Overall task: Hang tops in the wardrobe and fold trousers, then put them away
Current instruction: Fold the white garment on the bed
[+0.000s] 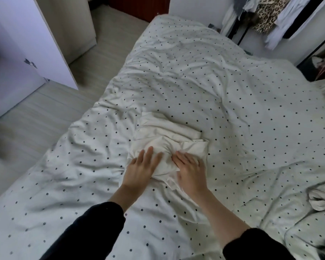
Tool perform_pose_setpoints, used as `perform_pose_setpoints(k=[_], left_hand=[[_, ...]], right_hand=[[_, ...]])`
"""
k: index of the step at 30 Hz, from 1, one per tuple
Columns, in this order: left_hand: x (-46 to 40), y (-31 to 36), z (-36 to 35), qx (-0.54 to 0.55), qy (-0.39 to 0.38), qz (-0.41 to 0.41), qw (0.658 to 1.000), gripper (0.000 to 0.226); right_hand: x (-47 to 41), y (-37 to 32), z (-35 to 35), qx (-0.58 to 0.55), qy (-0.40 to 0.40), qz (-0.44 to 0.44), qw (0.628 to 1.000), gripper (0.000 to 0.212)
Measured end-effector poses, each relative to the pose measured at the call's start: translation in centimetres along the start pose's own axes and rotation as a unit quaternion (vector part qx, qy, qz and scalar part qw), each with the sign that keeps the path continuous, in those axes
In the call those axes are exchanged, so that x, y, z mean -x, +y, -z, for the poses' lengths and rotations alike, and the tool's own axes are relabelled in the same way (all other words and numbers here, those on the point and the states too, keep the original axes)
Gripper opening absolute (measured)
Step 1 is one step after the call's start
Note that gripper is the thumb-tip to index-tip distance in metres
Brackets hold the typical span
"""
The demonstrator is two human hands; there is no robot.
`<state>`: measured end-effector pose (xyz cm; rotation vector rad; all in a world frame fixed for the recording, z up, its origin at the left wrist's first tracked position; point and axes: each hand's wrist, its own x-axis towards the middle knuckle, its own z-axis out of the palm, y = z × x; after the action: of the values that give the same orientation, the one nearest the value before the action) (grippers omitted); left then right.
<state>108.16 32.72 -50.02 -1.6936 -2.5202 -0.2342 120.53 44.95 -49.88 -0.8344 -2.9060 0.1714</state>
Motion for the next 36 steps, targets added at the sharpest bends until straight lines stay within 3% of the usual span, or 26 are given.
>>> perform_pose_setpoints(k=[8,15,21,25,28,30,36], left_hand=[[9.6,1.2,10.2,0.063,0.029,0.111,0.991,0.093],[15.0,-6.9,19.3,0.054,0.071,0.227,0.970,0.086],[21.7,-20.8,23.6,0.068,0.075,0.304,0.947,0.083],[25.7,-32.9,25.9,0.046,0.069,0.293,0.953,0.074],[27.4,-40.5,28.1,0.033,0.070,0.282,0.956,0.073],[28.4,-45.8,29.4,0.024,0.066,0.294,0.953,0.074],[25.4,-56.5,30.7,0.013,0.089,0.289,0.953,0.072]], right_hand=[[5.5,-6.8,9.2,-0.014,0.031,0.082,0.996,0.050],[1.8,-19.3,15.2,0.001,0.094,0.183,0.979,0.050],[-3.4,-35.3,16.3,0.009,0.114,0.287,0.951,0.058],[-6.6,-47.3,15.3,0.000,0.104,0.288,0.952,0.054],[-9.4,-54.6,14.8,-0.026,0.103,0.289,0.951,0.038],[-12.1,-59.6,14.8,-0.032,0.087,0.294,0.951,0.044],[-20.8,-66.9,15.0,-0.020,0.094,0.297,0.950,0.054]])
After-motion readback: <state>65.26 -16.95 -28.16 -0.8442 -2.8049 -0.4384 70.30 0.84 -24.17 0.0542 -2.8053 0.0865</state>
